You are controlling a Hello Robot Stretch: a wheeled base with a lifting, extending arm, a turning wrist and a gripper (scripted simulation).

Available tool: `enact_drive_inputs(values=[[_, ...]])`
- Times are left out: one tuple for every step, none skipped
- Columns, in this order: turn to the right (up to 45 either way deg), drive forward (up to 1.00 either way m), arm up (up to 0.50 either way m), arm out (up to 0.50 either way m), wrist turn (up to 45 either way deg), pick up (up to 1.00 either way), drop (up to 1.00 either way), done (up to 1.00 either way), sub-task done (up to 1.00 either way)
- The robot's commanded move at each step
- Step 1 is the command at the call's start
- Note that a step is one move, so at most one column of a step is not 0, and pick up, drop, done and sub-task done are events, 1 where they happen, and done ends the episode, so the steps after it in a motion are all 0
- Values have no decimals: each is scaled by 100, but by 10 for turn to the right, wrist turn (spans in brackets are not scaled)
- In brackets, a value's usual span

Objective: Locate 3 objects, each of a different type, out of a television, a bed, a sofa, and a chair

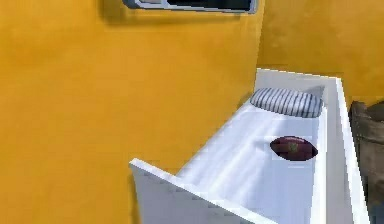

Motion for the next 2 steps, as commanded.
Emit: enact_drive_inputs(values=[[210,0,0,0,0,0,0,0,0],[0,0,0,0,0,0,0,0,100]])
